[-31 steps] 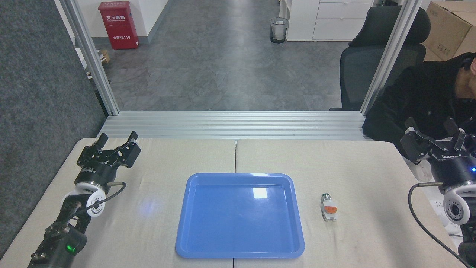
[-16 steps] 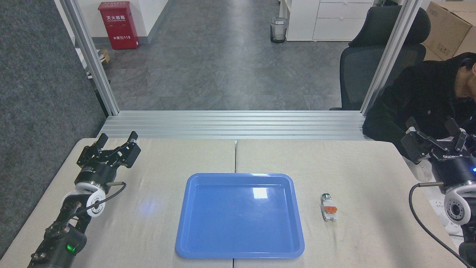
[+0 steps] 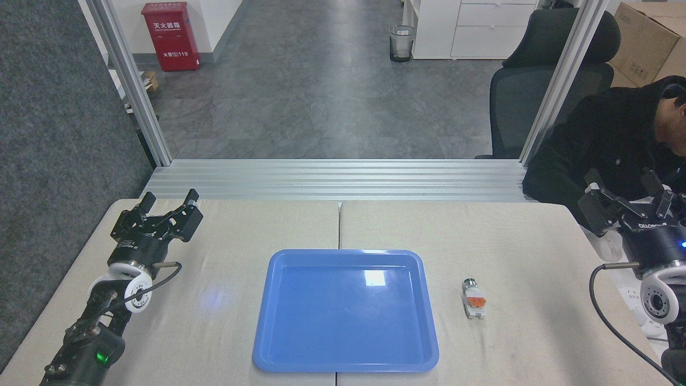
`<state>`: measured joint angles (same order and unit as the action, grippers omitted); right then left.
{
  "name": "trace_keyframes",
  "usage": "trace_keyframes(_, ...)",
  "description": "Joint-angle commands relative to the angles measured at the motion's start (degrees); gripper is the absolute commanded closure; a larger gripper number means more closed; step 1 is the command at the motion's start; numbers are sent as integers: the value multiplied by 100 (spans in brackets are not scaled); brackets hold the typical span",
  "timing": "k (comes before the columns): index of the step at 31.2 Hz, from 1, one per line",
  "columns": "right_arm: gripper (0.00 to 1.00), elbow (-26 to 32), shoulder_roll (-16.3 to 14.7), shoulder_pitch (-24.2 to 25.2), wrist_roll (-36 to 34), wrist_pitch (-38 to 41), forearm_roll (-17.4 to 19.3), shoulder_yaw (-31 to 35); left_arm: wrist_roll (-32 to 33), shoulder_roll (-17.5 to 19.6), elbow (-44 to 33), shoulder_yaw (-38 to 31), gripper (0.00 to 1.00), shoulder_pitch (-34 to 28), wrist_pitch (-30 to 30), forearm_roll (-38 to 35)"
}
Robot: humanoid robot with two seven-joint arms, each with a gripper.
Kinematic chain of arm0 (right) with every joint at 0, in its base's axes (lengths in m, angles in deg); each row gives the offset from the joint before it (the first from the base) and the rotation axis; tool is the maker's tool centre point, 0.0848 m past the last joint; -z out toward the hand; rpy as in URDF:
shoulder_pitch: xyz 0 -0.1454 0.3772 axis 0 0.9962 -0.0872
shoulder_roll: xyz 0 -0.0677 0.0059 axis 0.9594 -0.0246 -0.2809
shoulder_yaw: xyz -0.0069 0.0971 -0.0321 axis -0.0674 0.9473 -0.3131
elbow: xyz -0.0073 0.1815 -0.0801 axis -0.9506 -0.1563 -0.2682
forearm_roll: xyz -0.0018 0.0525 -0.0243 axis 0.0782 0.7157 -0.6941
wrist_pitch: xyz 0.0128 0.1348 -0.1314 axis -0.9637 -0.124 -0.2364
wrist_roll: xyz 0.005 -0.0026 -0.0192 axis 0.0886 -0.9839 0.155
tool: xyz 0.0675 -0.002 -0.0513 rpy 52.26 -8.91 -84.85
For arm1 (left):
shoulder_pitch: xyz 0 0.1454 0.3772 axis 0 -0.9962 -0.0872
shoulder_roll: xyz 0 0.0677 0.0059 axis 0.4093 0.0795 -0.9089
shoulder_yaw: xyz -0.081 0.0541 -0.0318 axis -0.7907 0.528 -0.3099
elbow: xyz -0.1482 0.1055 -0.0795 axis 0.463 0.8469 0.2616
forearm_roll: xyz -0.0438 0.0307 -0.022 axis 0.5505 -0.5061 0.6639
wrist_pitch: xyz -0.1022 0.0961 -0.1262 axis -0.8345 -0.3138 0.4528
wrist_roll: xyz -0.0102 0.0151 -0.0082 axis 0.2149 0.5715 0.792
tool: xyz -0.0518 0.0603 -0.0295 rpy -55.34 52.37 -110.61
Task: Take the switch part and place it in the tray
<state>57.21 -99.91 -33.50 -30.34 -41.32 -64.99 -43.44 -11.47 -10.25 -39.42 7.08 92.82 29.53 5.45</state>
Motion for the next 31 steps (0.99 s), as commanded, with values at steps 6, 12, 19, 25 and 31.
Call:
trace_keyframes(6,1,-40,62,16,1,-5,-11,-29,-4,0,0,0,0,0,-4,0)
trace_keyframes(12,1,-101,97,51,1,-5,-3,-38,-4,0,0,0,0,0,-4,0)
trace_keyframes(19,2,-128,483,331,1,-5,-20,-99,-4,0,0,0,0,0,-4,0)
trace_keyframes(25,2,-232,958,754,1,4,-143,-354,-4,0,0,0,0,0,-4,0)
trace_keyframes(31,2,-777,1152,790,1,-40,-494,-801,-4,0,0,0,0,0,-4,0)
